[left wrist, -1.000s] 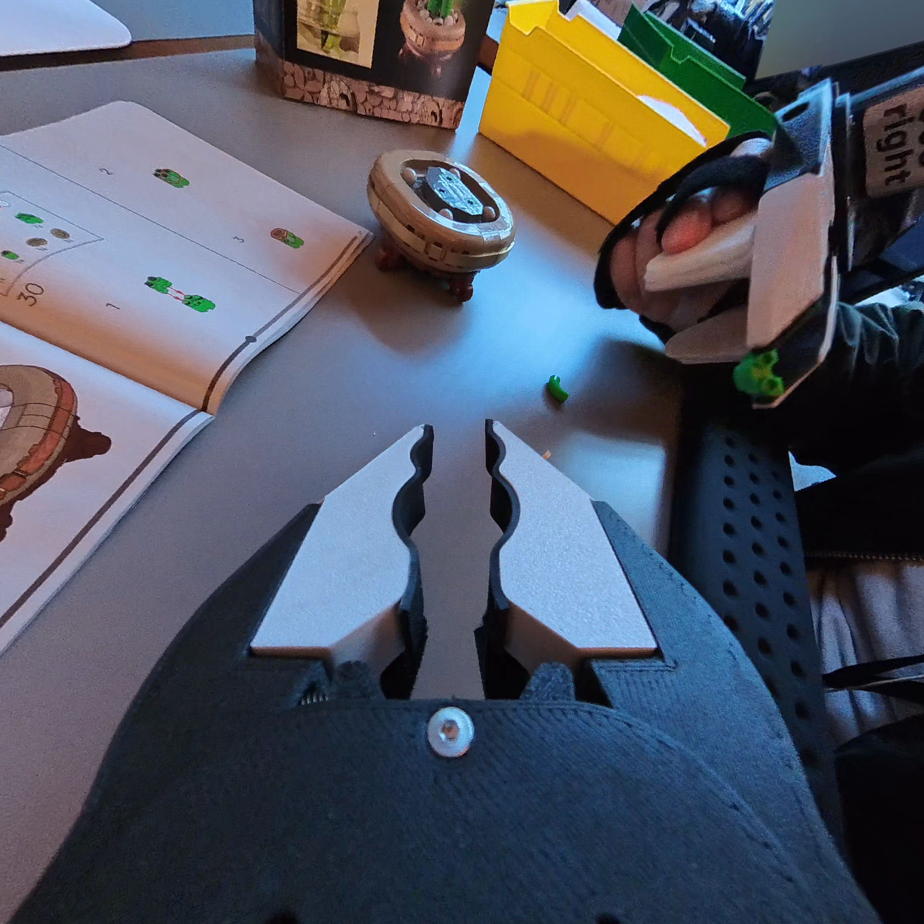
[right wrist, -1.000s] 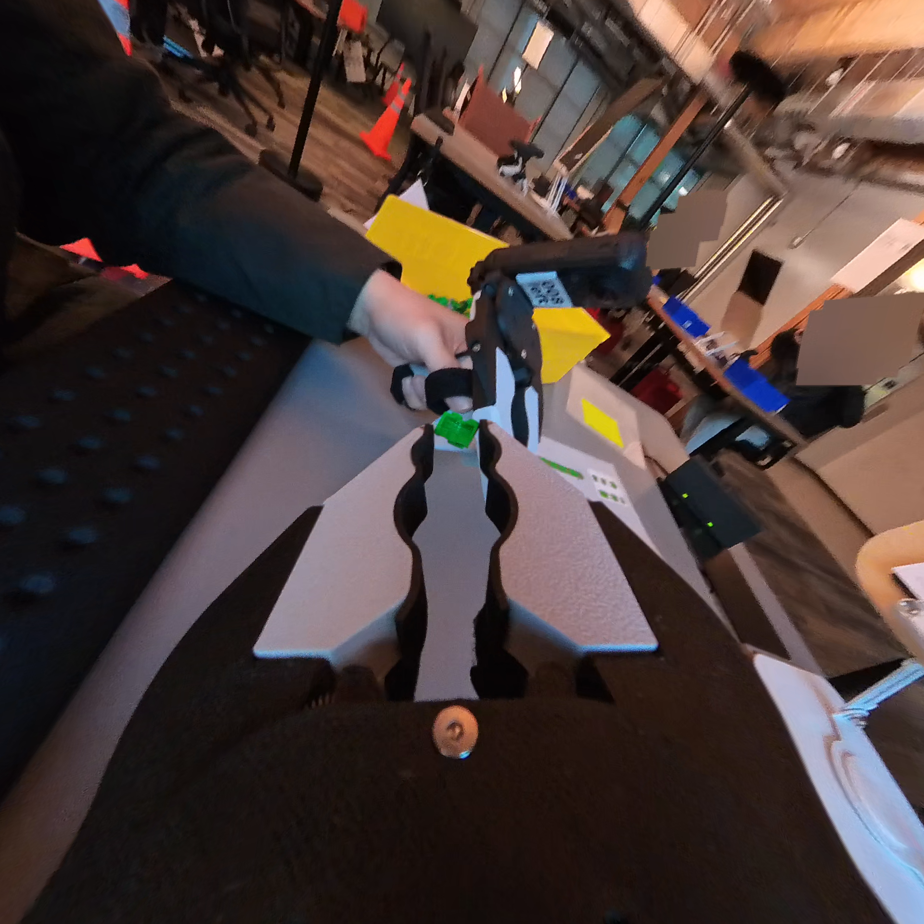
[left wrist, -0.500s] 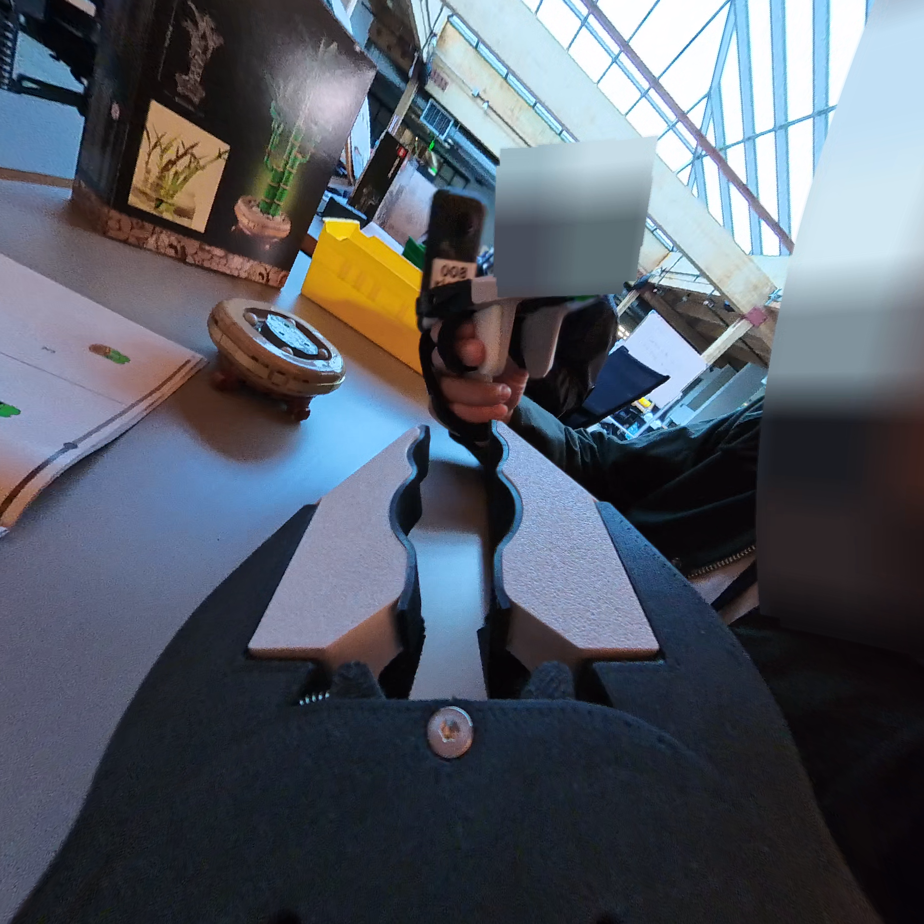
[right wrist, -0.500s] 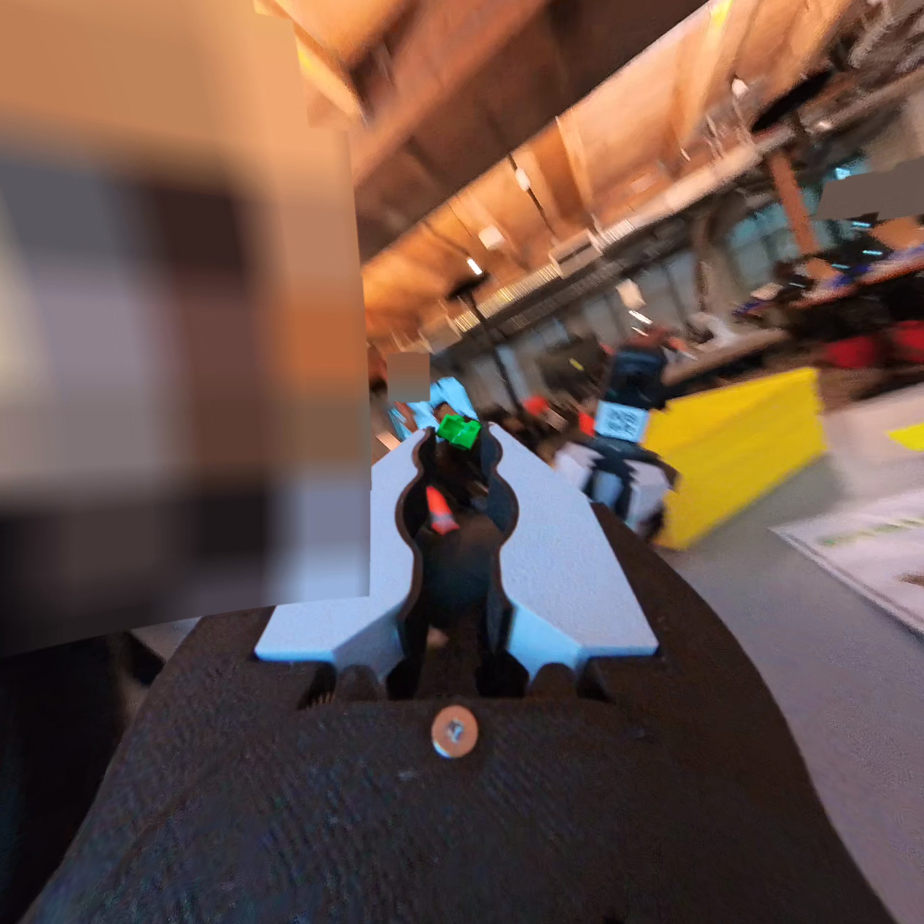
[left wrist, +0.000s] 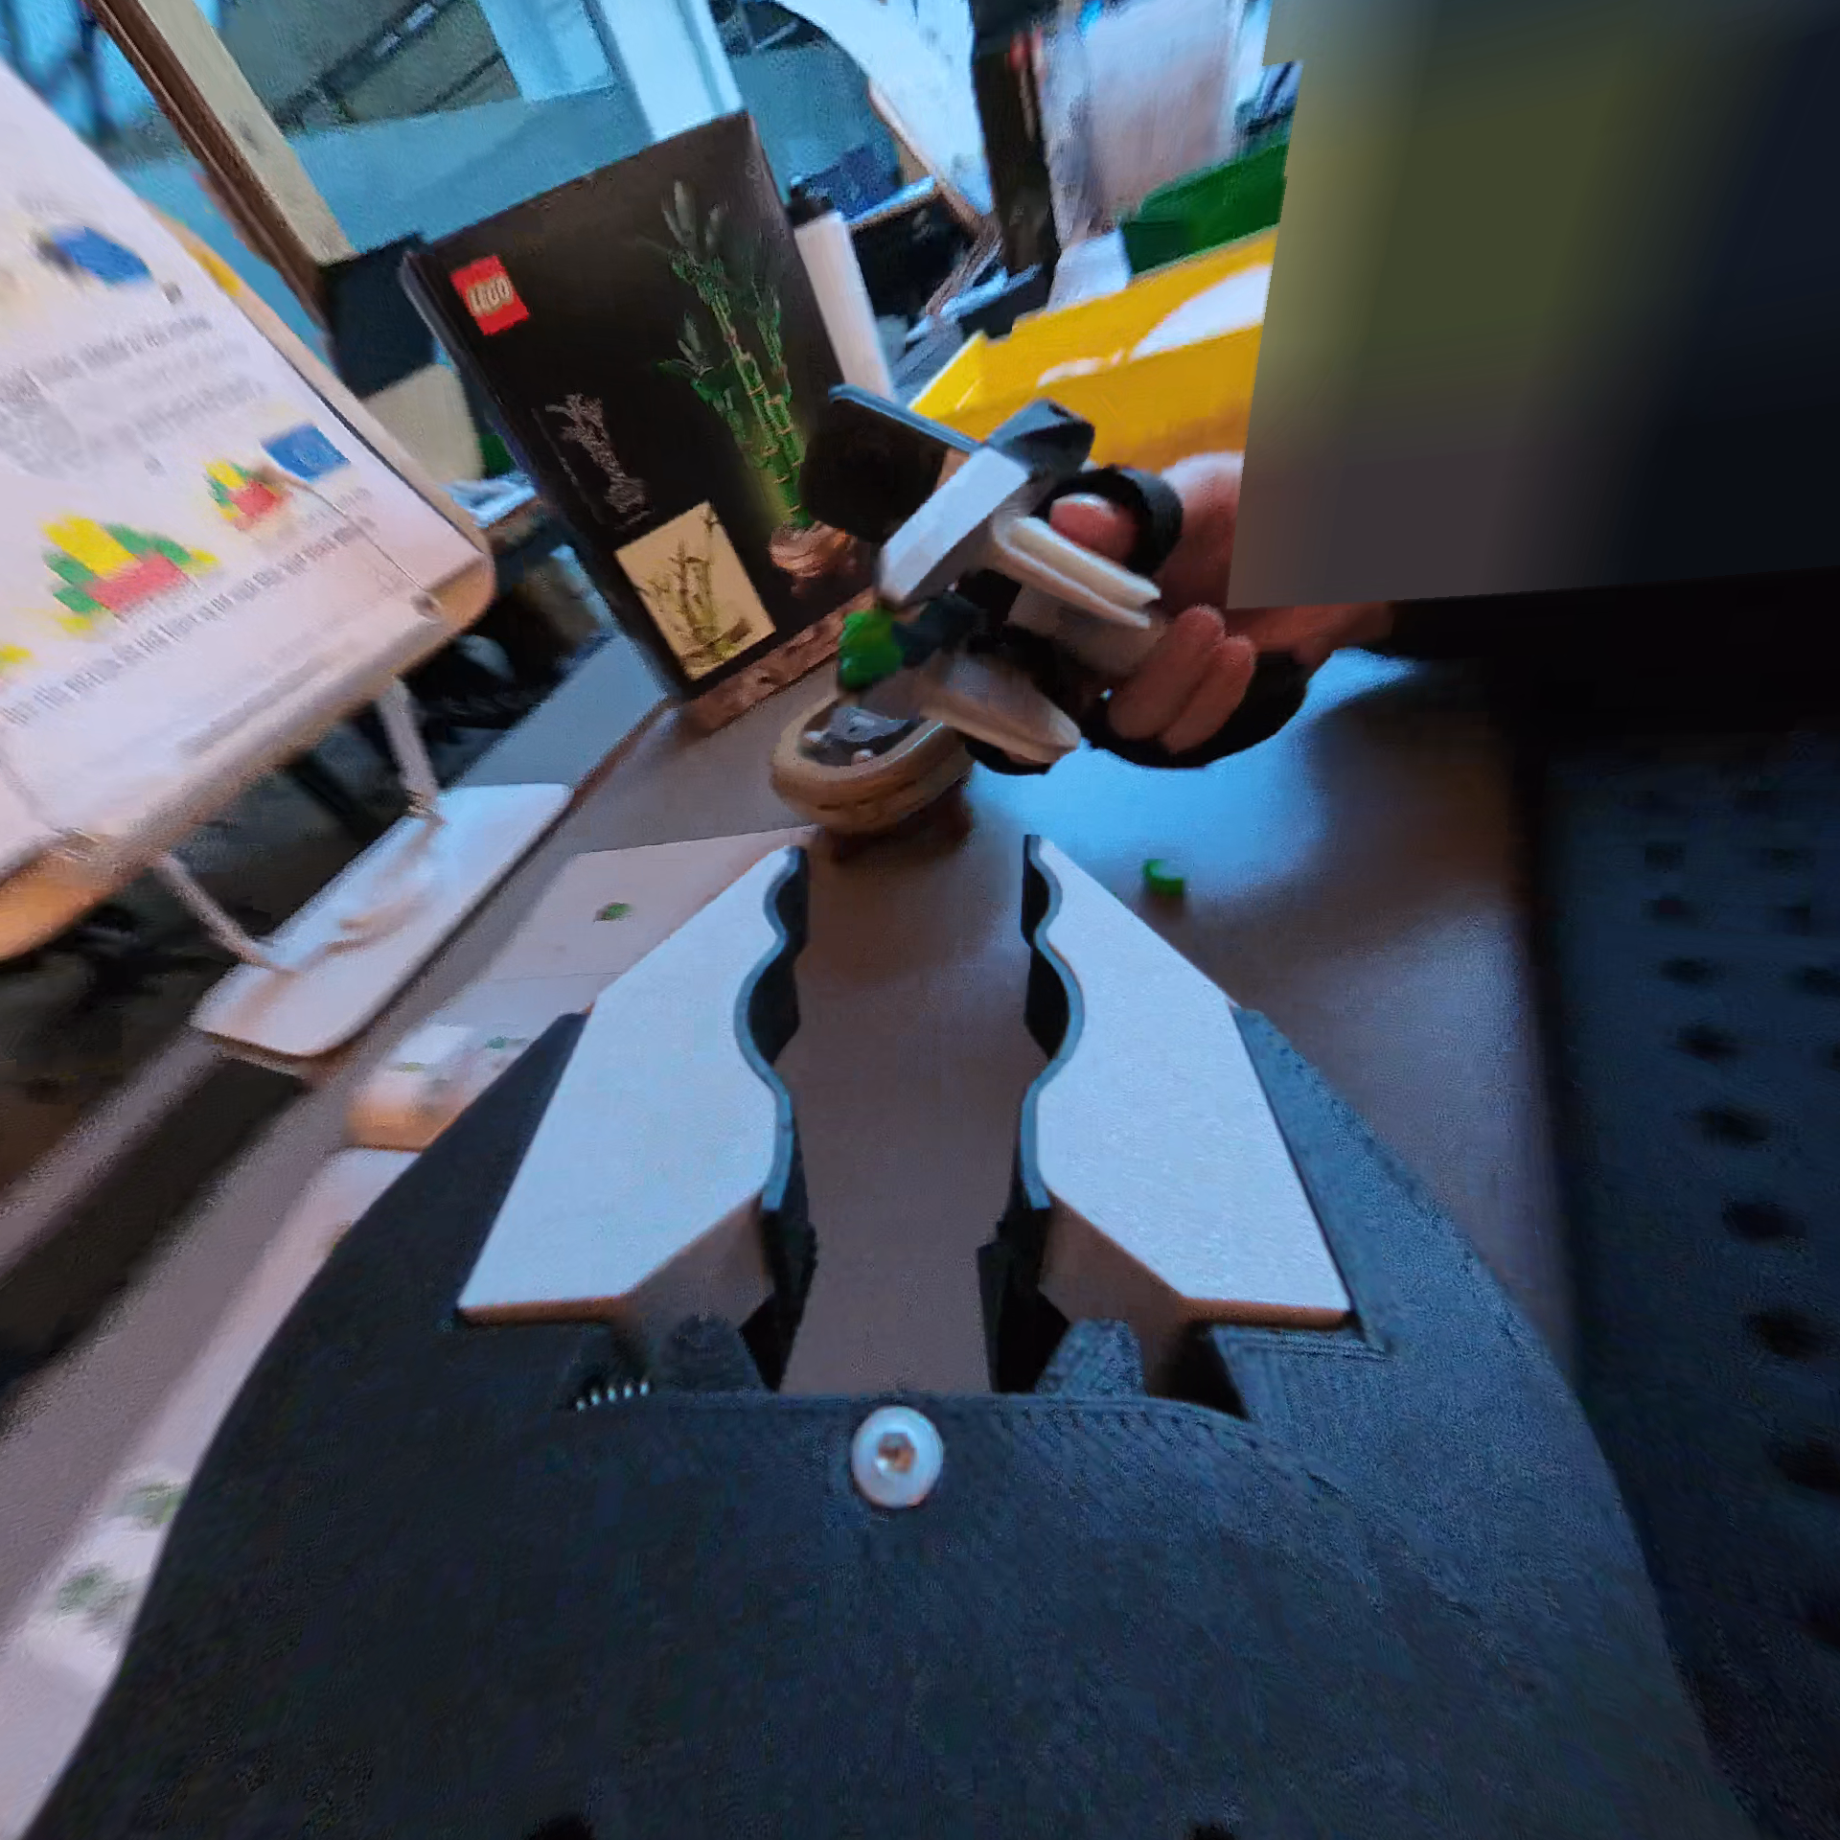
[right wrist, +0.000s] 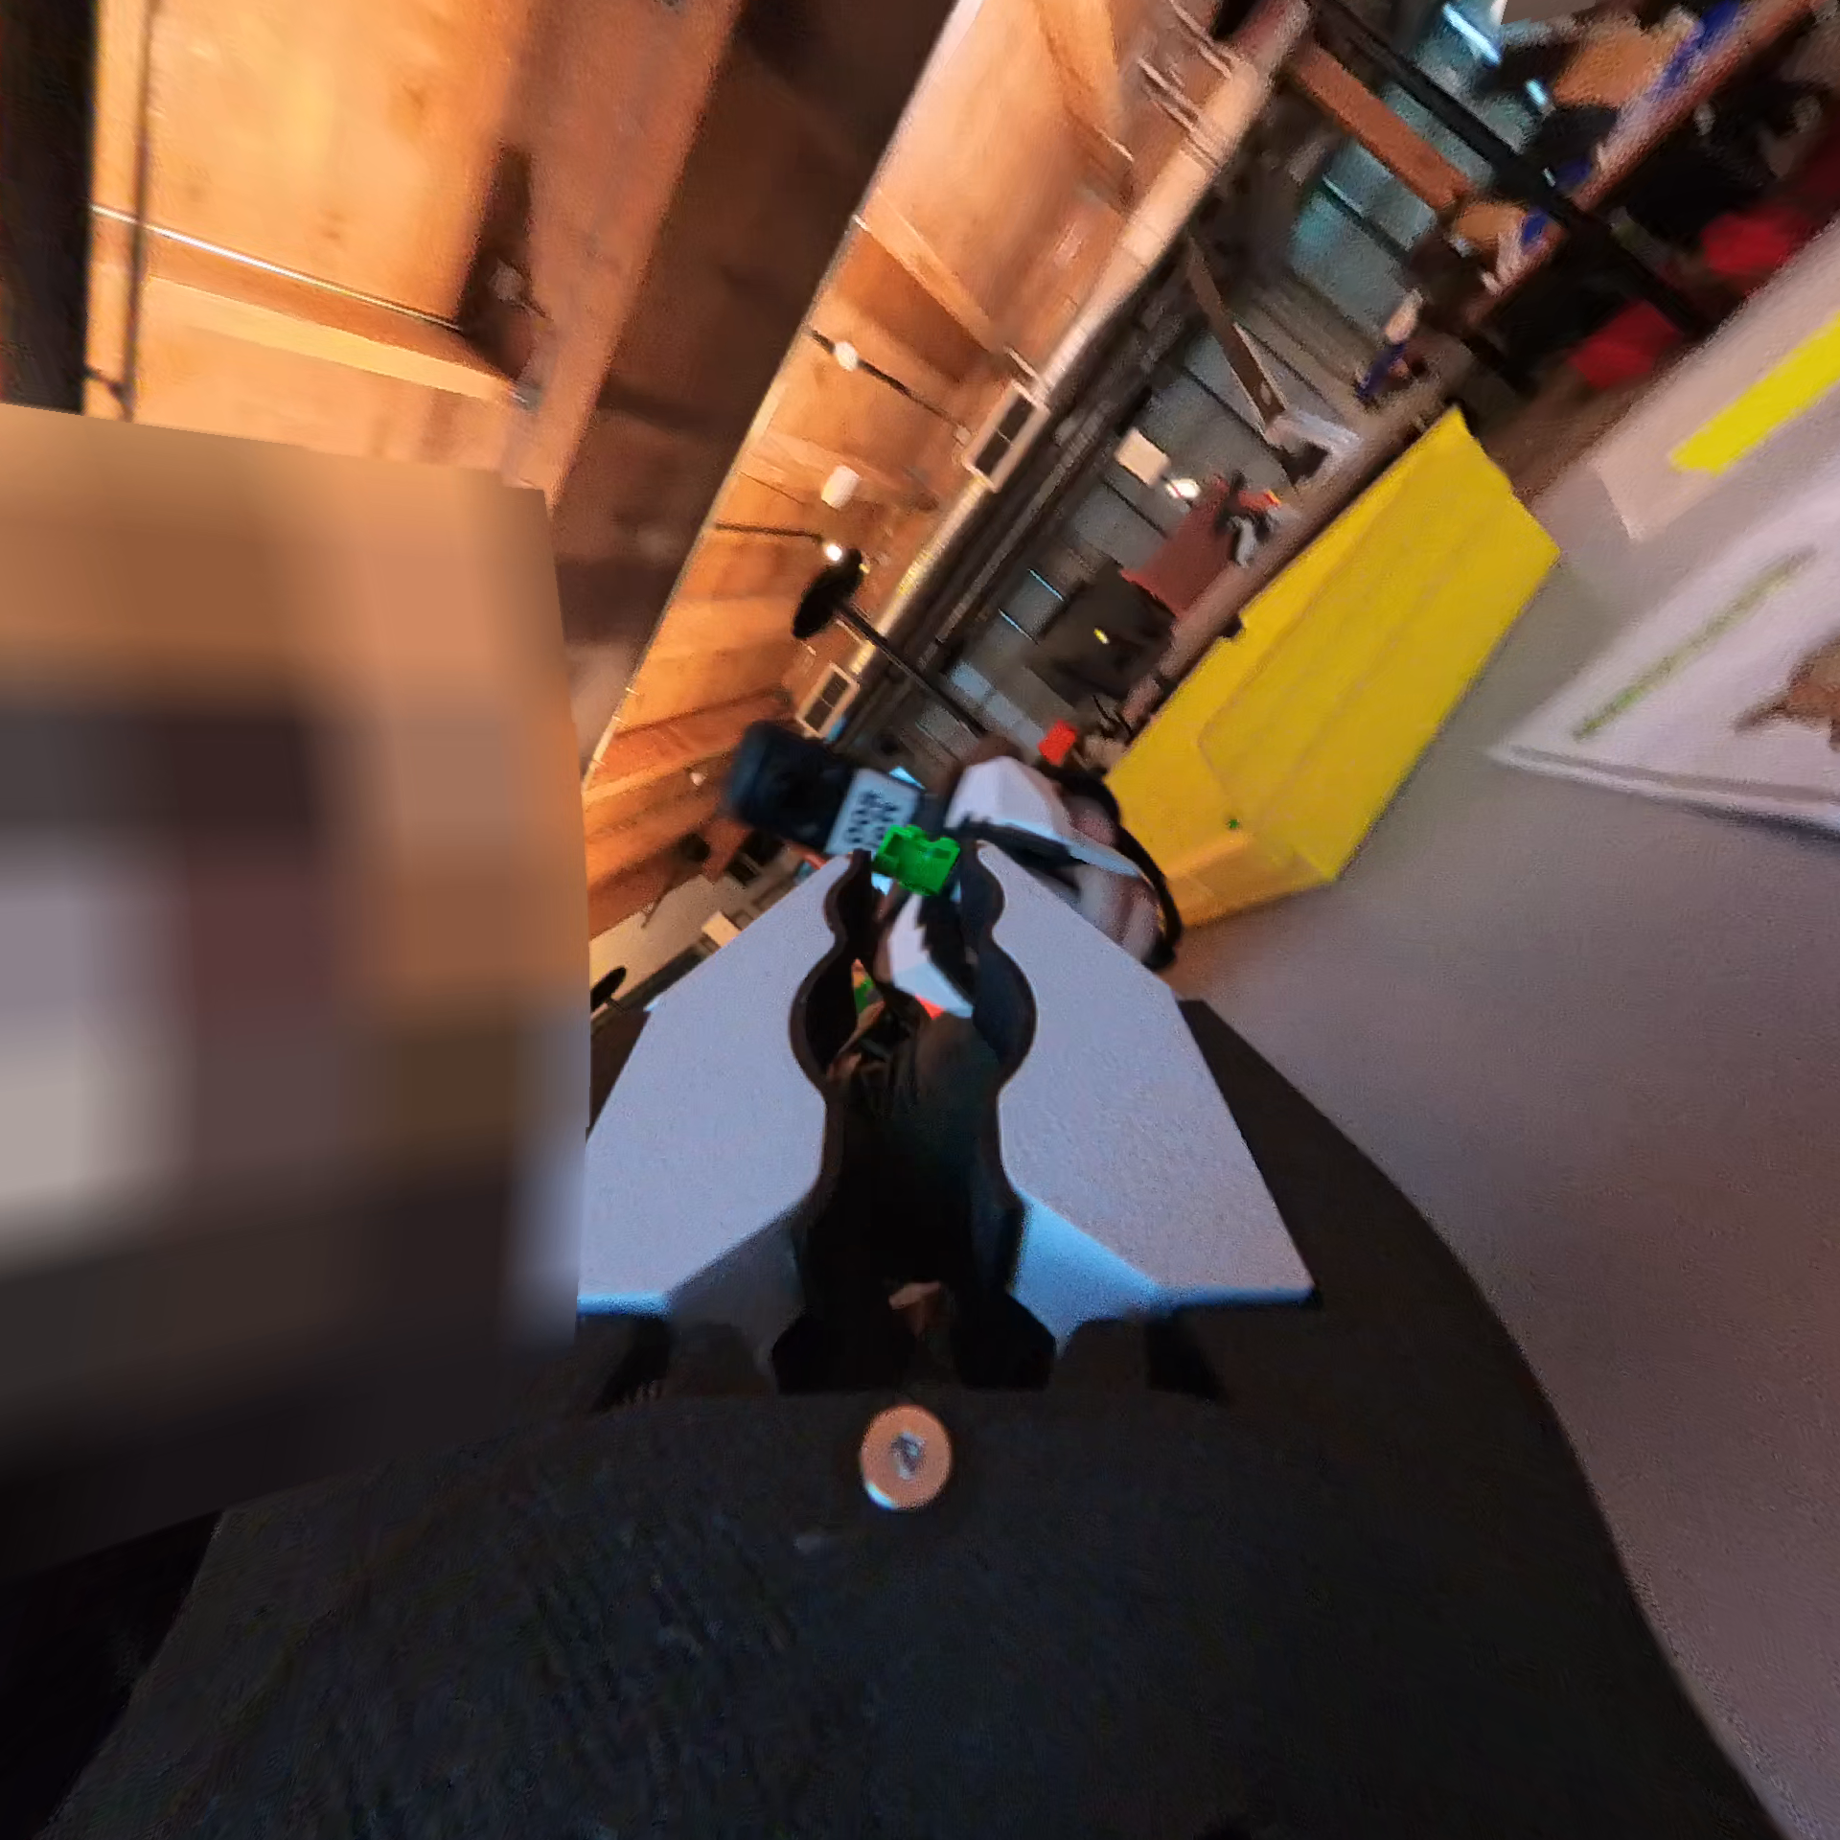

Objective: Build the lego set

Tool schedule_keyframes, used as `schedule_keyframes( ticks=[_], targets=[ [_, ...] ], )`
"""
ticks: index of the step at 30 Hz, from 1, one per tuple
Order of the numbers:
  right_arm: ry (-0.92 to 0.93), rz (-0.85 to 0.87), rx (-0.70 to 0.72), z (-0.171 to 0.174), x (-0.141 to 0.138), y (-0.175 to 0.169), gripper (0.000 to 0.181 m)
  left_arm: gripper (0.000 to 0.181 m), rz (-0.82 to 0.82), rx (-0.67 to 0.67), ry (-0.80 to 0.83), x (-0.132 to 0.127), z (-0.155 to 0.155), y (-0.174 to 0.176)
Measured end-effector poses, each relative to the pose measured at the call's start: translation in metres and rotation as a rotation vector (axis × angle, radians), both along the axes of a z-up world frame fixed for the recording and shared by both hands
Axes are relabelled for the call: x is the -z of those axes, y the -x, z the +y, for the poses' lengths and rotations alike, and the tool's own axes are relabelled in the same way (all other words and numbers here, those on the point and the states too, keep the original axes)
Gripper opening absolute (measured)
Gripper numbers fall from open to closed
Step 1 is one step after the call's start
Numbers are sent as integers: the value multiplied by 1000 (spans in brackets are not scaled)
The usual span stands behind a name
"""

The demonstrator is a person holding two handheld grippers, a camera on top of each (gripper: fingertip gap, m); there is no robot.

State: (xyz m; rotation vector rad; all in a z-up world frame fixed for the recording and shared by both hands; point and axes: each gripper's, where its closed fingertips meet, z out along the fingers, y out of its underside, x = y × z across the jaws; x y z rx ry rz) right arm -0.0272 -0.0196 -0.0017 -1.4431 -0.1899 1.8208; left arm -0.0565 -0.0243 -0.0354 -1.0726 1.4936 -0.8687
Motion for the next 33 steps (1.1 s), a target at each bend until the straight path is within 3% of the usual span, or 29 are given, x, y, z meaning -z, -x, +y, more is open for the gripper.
schedule_keyframes(
  ticks=[1, 4, 7, 12, 15, 18, 21, 24, 26, 30, 33],
  targets=[
    [34, -11, -17, 1, 5, 5, 16, 40, 10, -29, -88, 3, -2, -3],
    [103, -10, -69, 2, 16, 16, 16, 32, -6, -88, -216, 2, -3, -8],
    [148, -27, -96, 2, 26, 23, 16, 34, 9, -128, -202, 3, 6, -8],
    [158, -66, -106, 3, 34, 29, 16, 28, 2, -79, -101, 2, 1, -9],
    [163, -80, -124, 1, 36, 33, 16, 14, 29, -61, -118, 8, -1, -10],
    [172, -92, -124, 1, 40, 34, 16, 12, 59, -94, -165, 12, 3, -10],
    [164, -105, -97, 5, 42, 31, 32, 12, 104, -196, -228, 11, 22, -1],
    [101, -151, -34, 10, 40, 21, 32, 12, 116, -542, -356, -22, 85, 50],
    [61, -192, 14, 14, 39, 14, 32, 11, 211, -891, -184, -29, 142, 122],
    [62, -237, 31, 18, 44, 9, 31, 12, 378, -1297, 482, 40, 190, 262],
    [66, -254, 23, 18, 48, 12, 32, 11, 452, -1385, 669, 83, 193, 312]
  ],
)
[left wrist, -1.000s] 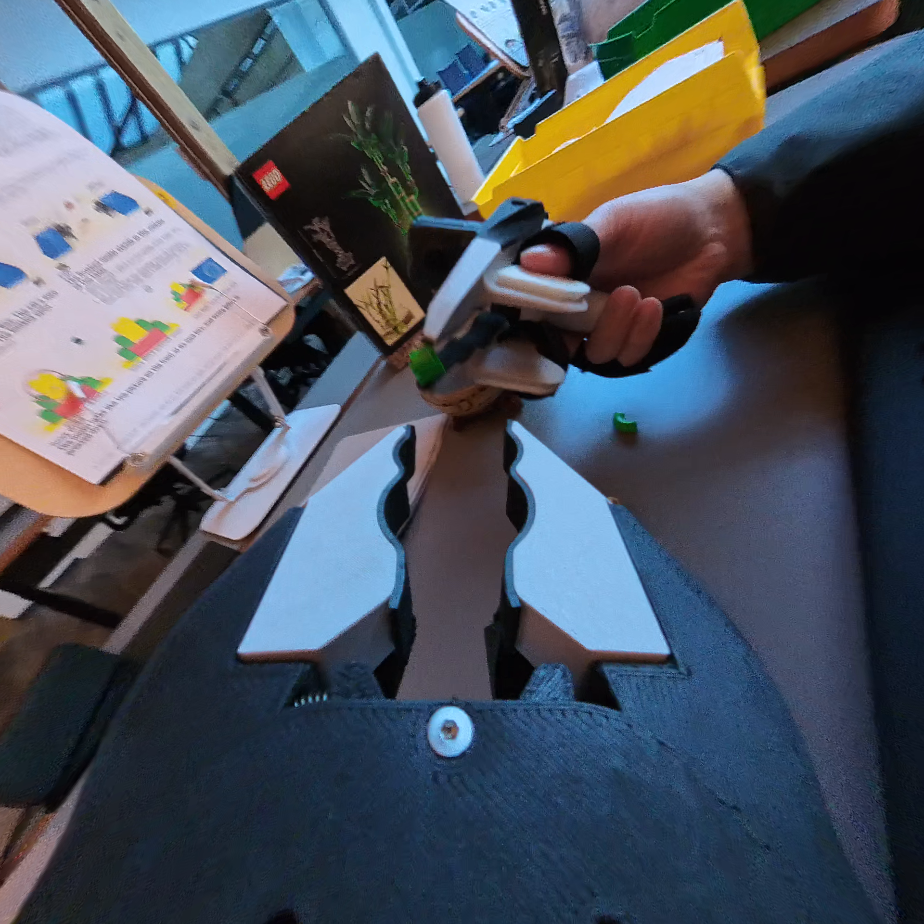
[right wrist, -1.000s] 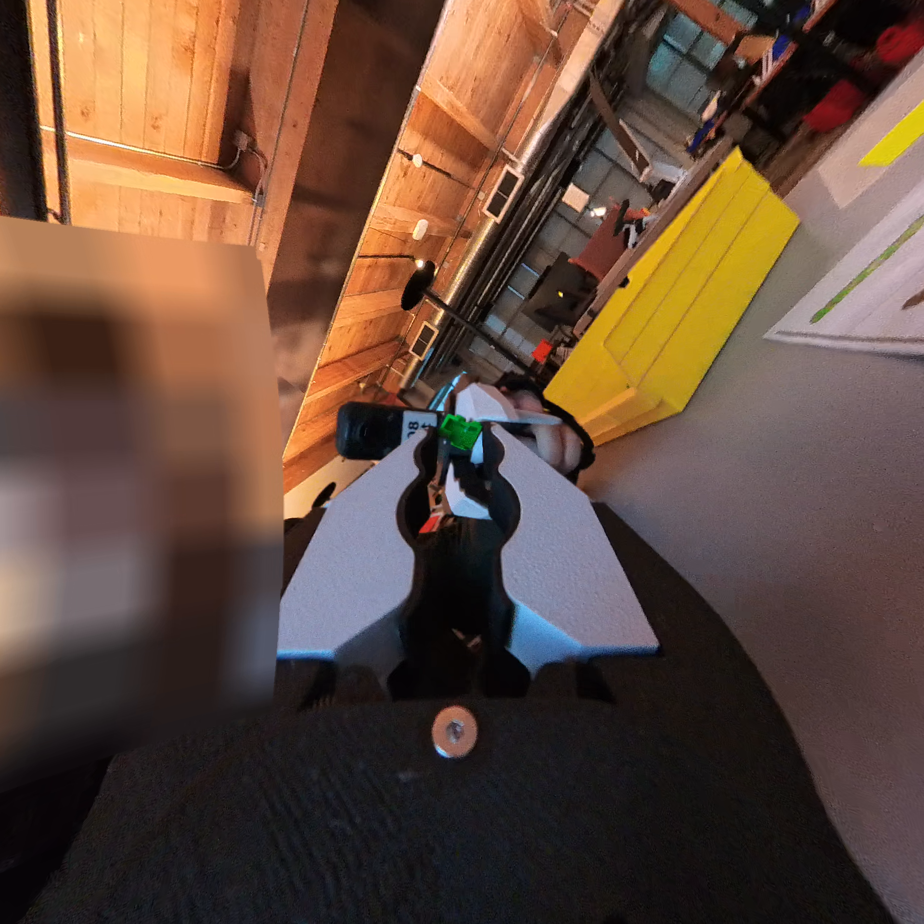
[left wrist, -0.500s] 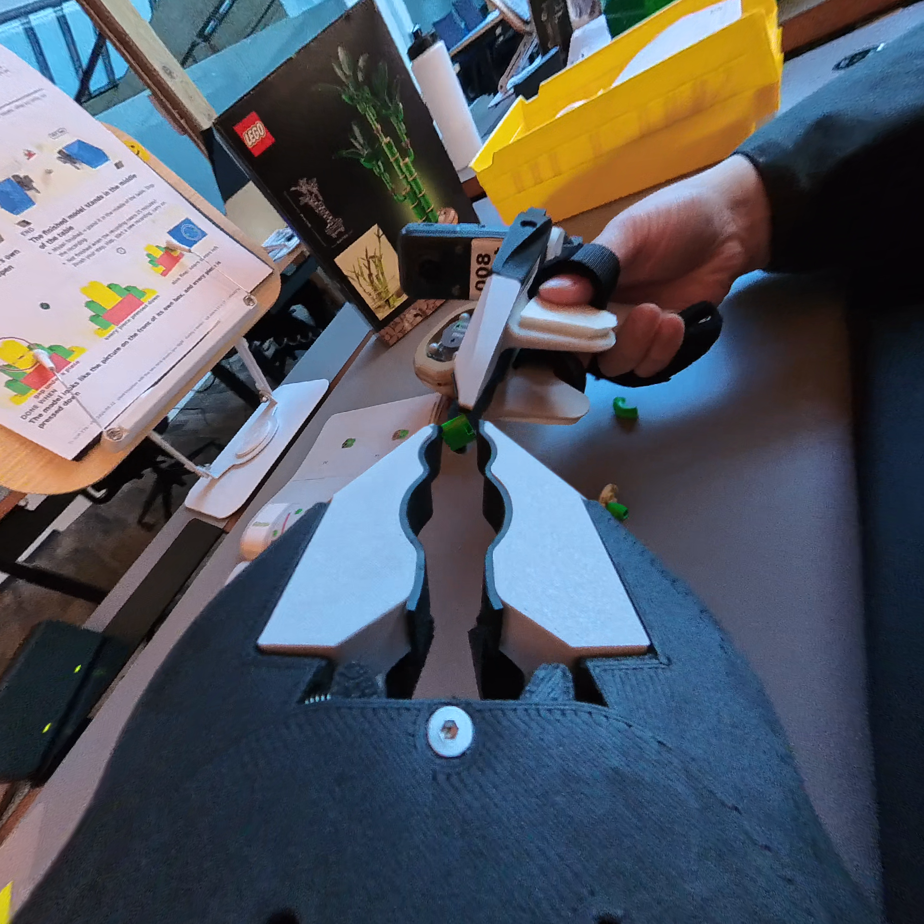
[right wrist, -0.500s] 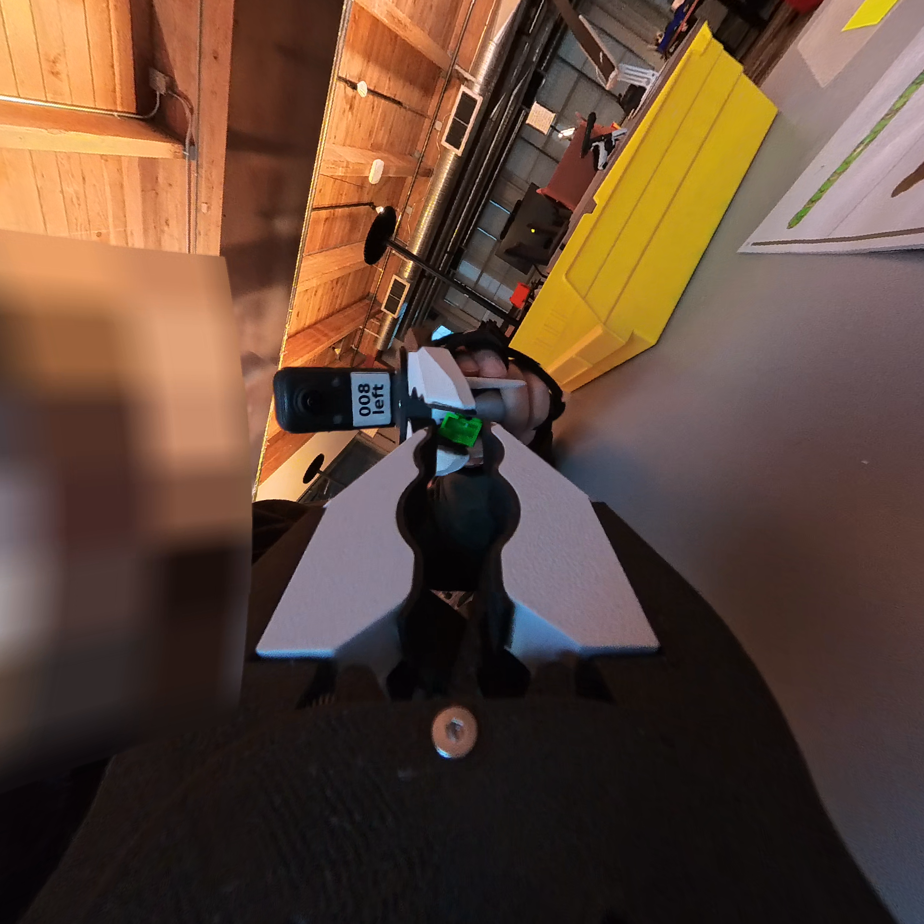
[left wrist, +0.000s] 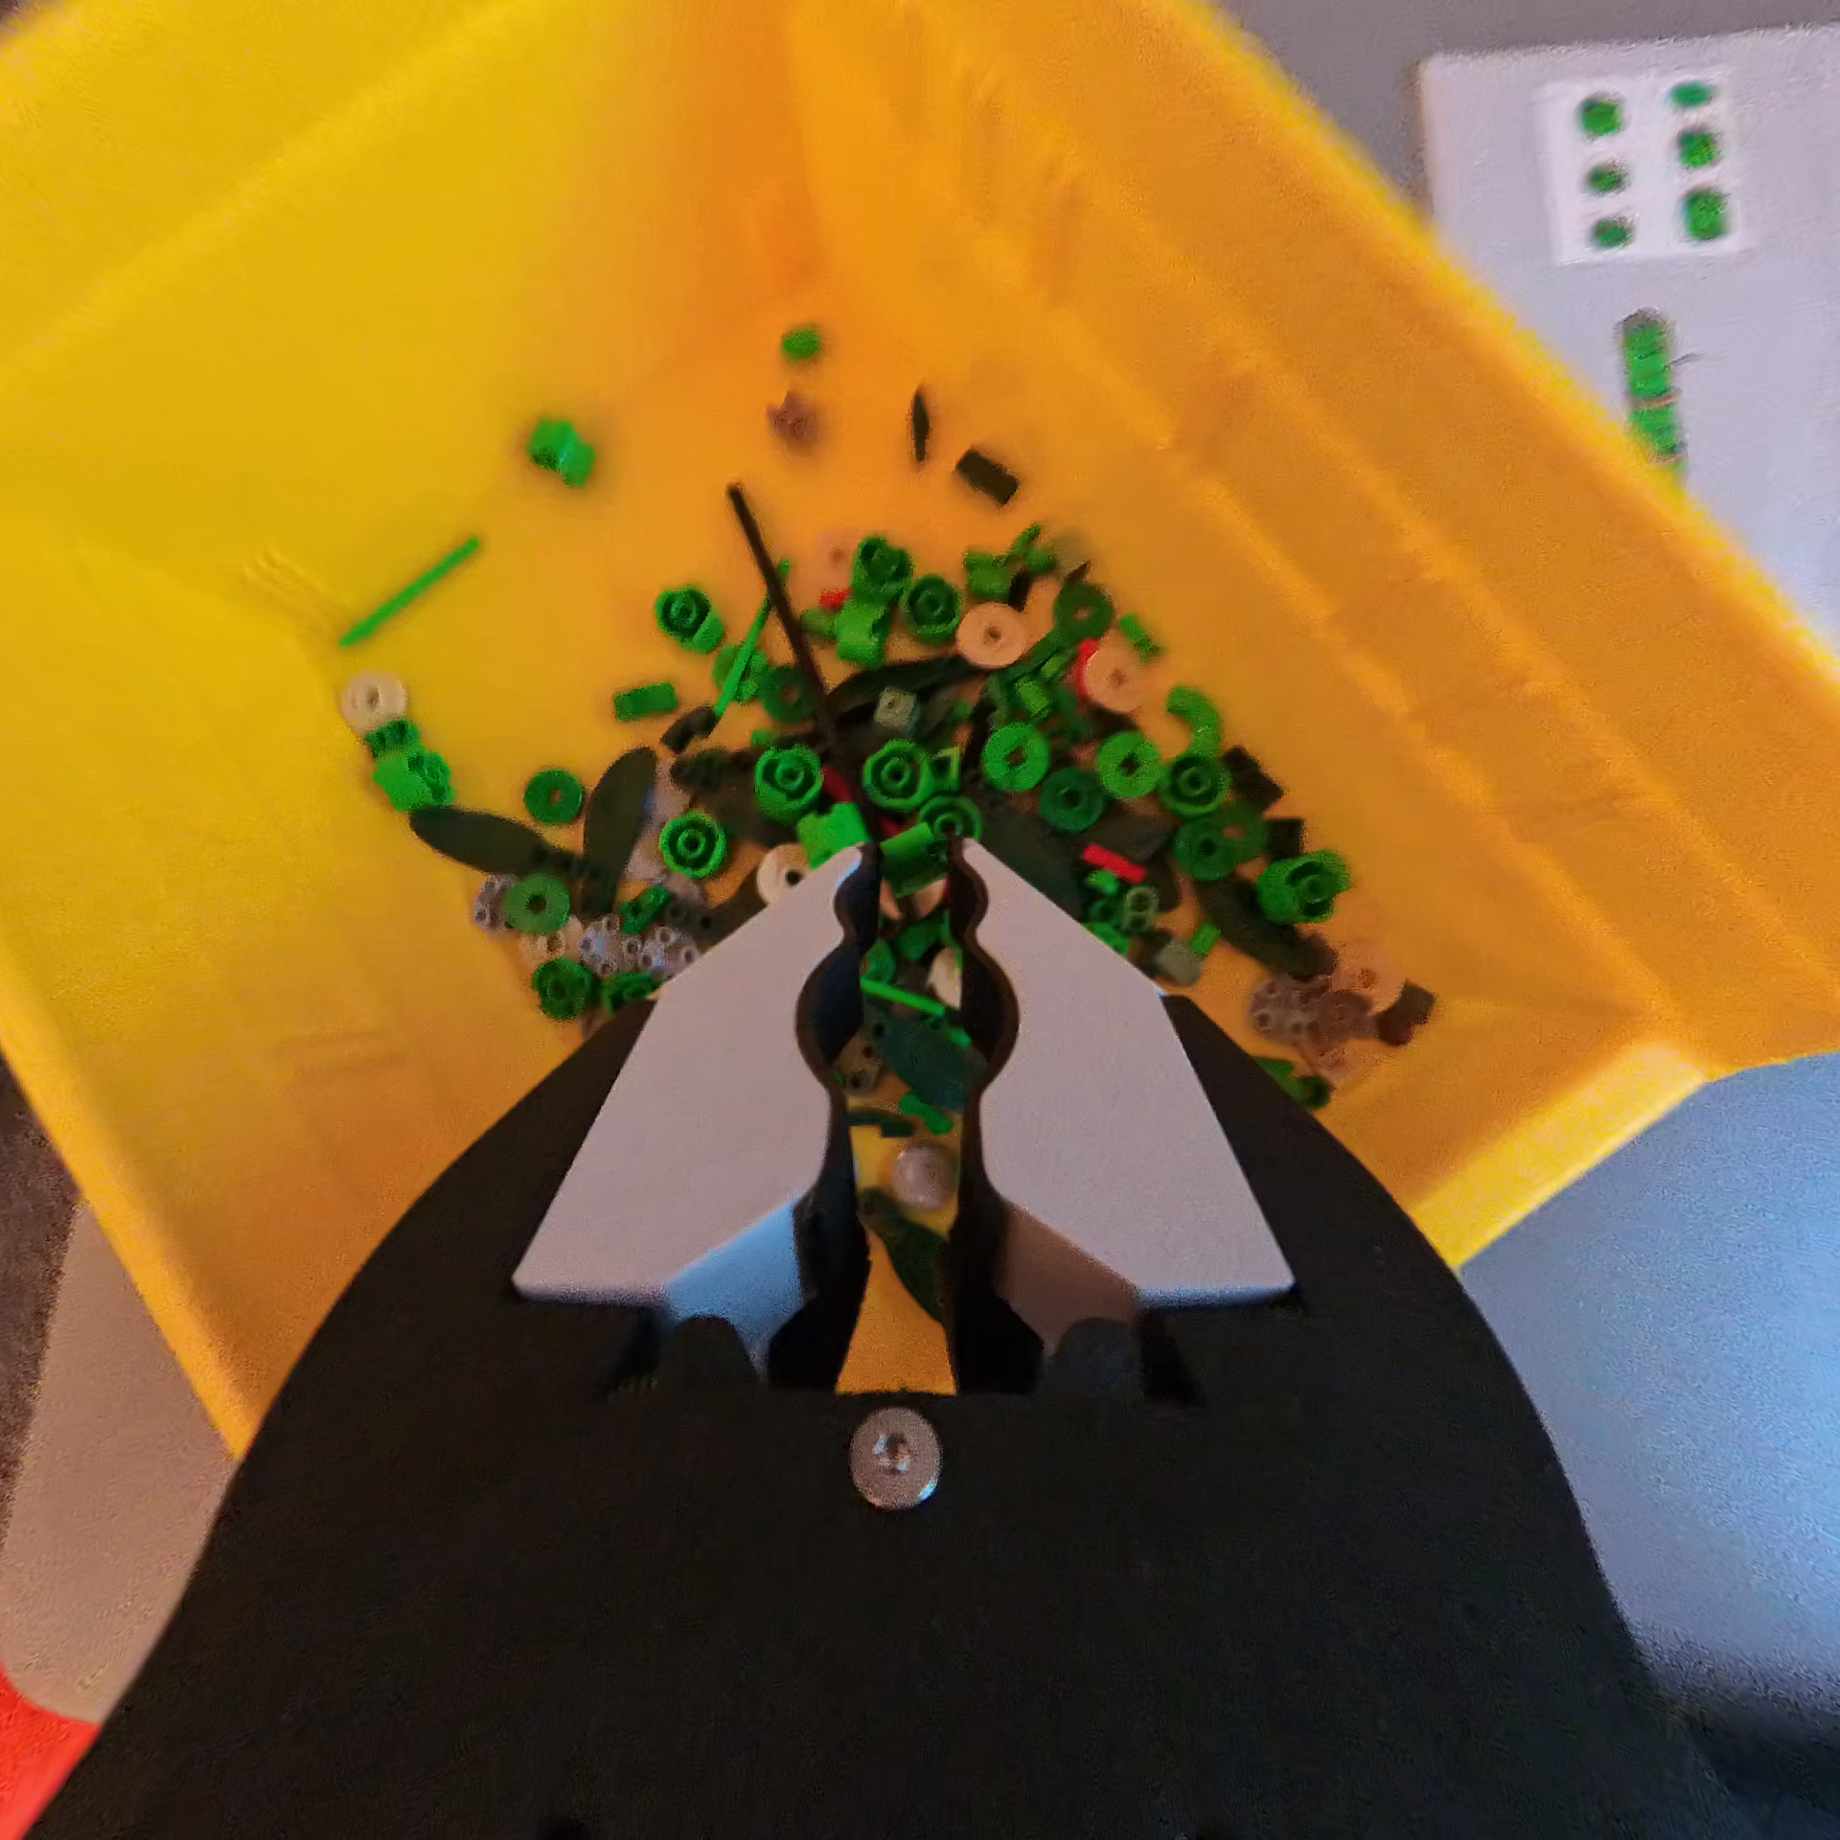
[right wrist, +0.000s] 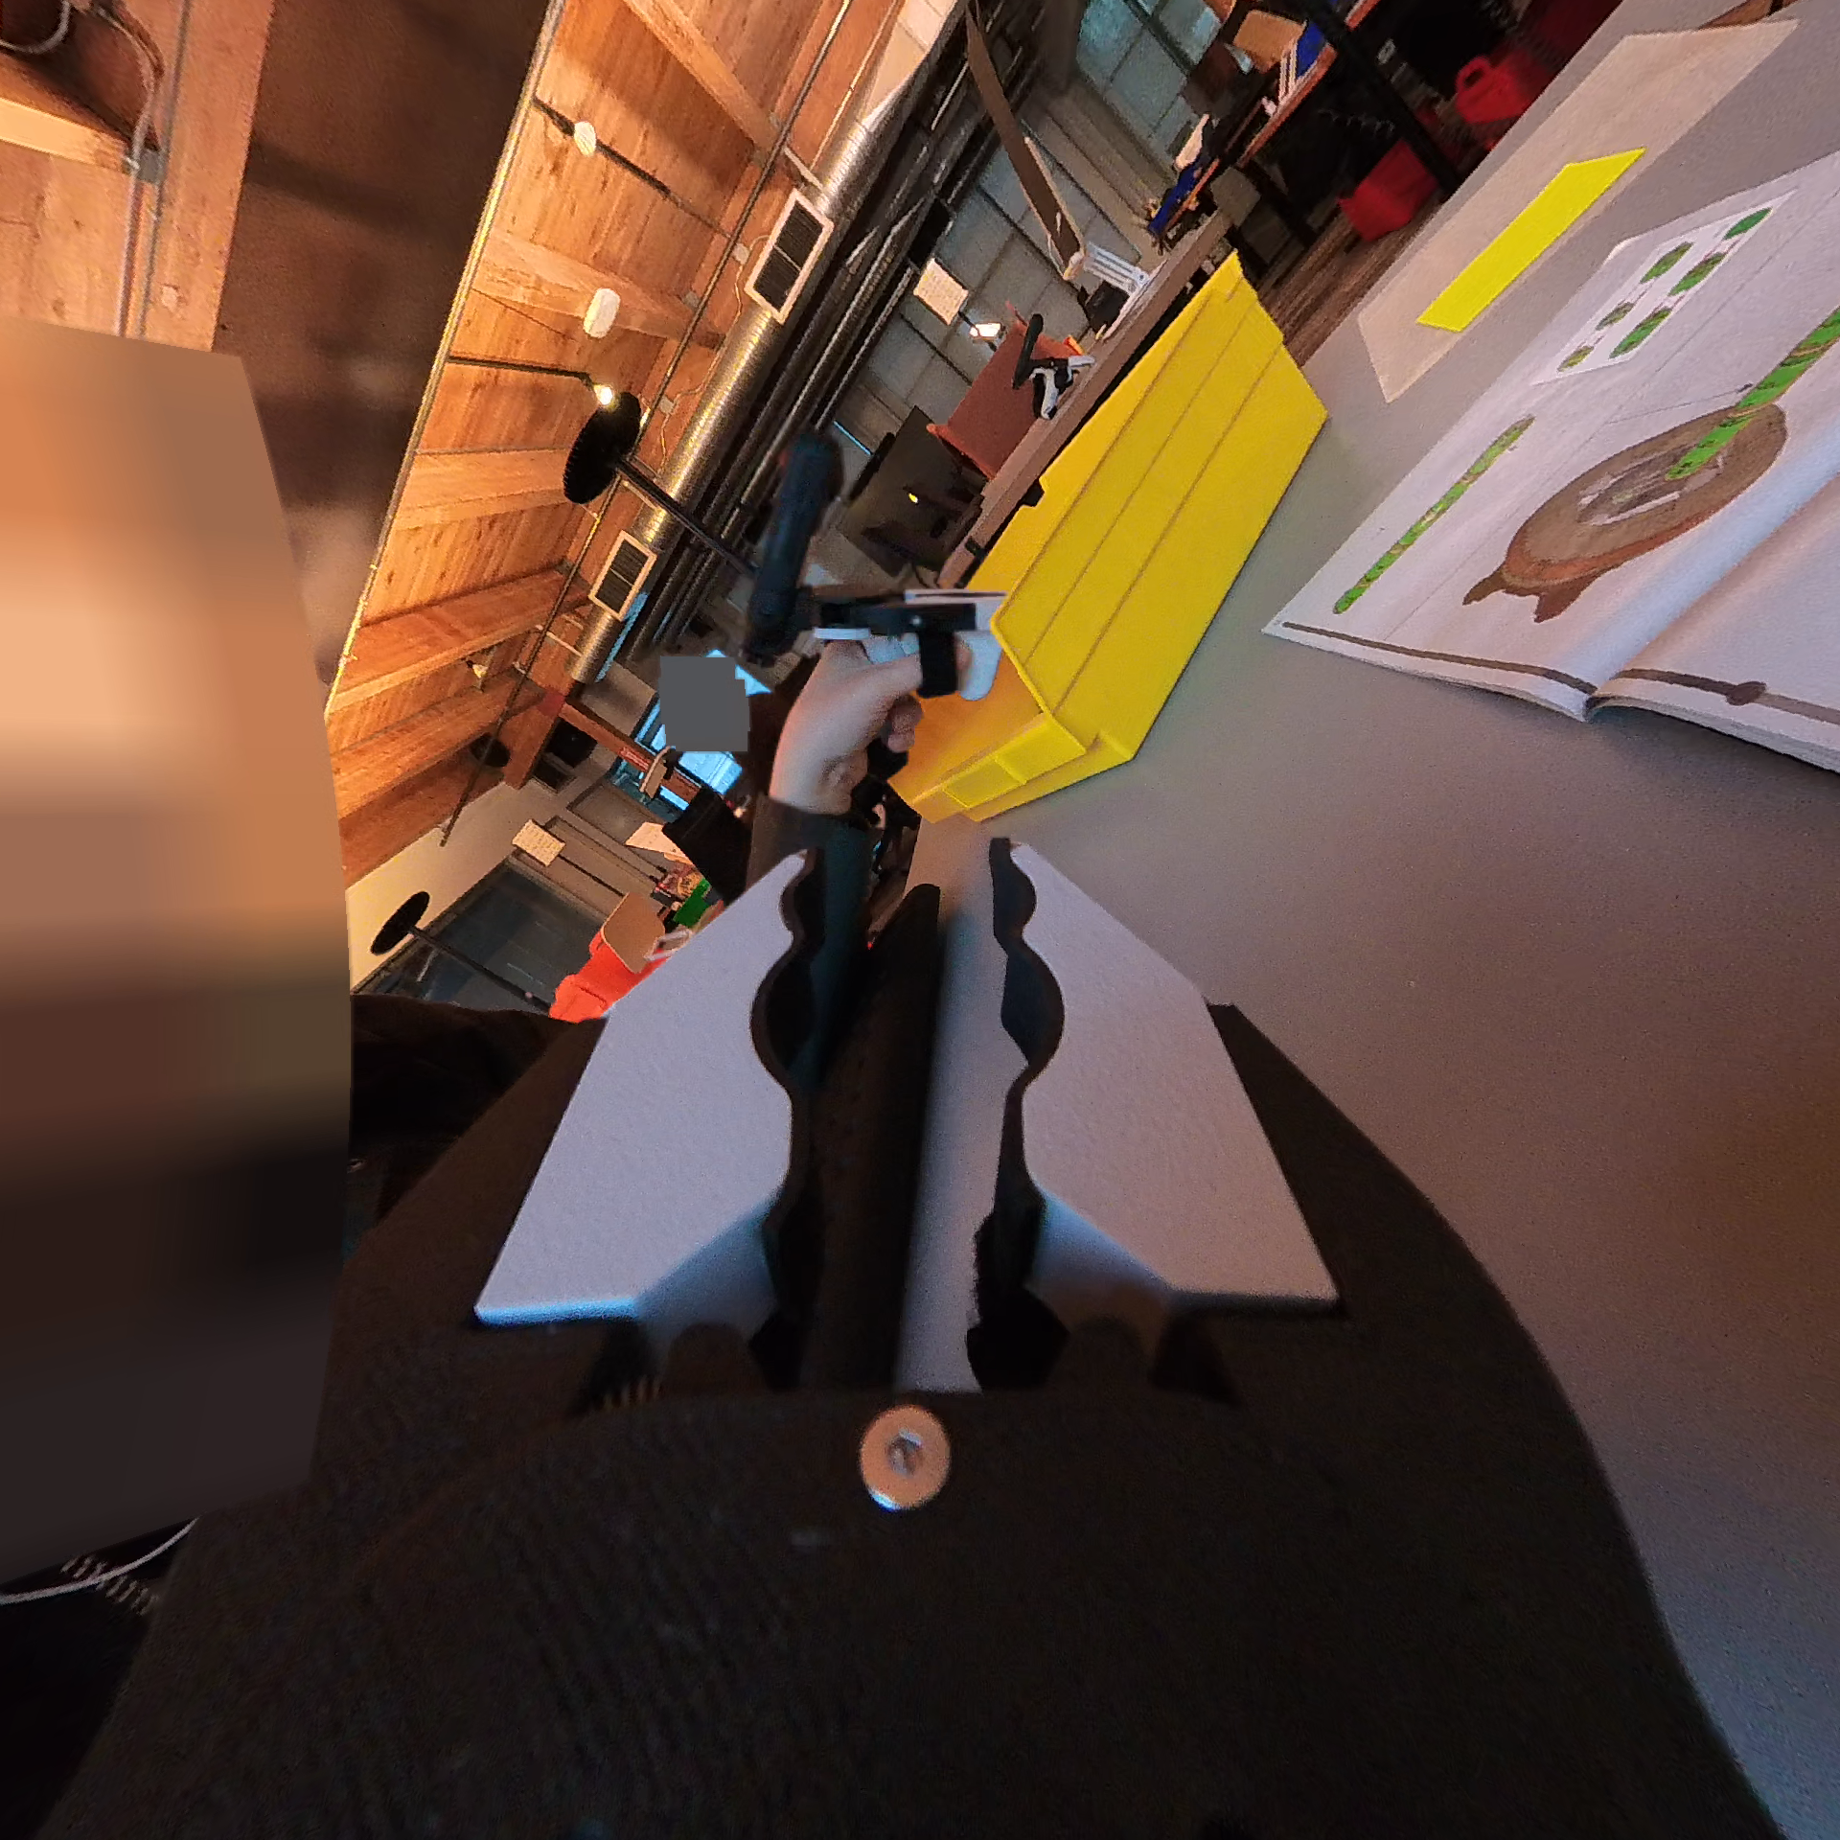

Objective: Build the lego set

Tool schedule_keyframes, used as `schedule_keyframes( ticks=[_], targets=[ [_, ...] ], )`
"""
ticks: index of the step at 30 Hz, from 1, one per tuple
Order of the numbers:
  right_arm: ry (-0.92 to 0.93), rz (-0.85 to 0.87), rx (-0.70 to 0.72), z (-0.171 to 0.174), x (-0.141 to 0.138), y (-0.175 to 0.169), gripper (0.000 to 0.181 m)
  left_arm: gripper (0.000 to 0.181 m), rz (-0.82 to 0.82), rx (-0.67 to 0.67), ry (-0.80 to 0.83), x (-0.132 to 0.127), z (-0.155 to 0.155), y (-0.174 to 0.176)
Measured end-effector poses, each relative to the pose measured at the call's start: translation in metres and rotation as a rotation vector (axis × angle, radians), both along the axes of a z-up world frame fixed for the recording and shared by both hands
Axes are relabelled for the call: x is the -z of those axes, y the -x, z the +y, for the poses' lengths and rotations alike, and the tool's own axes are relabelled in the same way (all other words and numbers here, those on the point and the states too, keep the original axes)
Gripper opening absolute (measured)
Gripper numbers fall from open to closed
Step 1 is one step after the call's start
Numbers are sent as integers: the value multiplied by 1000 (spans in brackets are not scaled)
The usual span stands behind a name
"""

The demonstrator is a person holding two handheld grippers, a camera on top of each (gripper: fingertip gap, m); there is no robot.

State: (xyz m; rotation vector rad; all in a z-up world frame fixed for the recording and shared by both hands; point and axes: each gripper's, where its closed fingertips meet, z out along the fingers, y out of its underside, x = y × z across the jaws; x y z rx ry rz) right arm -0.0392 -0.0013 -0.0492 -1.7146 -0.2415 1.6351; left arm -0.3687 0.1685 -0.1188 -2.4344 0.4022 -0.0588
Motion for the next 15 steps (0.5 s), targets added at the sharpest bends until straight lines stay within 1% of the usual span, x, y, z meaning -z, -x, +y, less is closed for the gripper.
schedule_keyframes(
  ticks=[1, 2, 4, 6, 8, 9, 10, 11, 12, 13, 14, 15],
  targets=[
    [-2, -12, -6, 0, 1, 1, 32, 12, -24, -13, 20, 4, 0, 4],
    [-5, -30, -7, -1, 3, 2, 32, 12, -52, -33, 12, 2, 2, 4],
    [-12, -71, -6, -1, 7, 2, 32, 30, -82, -49, -52, -10, 8, -1],
    [-31, -102, 14, 0, 8, -2, 33, 29, -161, 19, -158, -32, 12, -27],
    [-52, -120, 47, 4, 5, -11, 33, 32, -300, 131, -265, -58, 10, -68],
    [-62, -132, 67, 6, 4, -16, 32, 30, -395, 239, -321, -75, 1, -98],
    [-72, -151, 91, 8, 4, -23, 32, 28, -502, 379, -382, -94, -15, -132],
    [-85, -175, 120, 11, 5, -30, 33, 27, -606, 547, -433, -113, -40, -168],
    [-103, -200, 150, 14, 4, -38, 33, 22, -696, 735, -451, -126, -72, -202],
    [-122, -223, 181, 16, 3, -46, 33, 20, -761, 912, -431, -130, -107, -231],
    [-139, -246, 211, 17, 2, -54, 33, 23, -788, 1051, -382, -125, -138, -256],
    [-157, -257, 237, 18, -1, -61, 33, 25, -771, 1168, -316, -112, -165, -277]
  ],
)
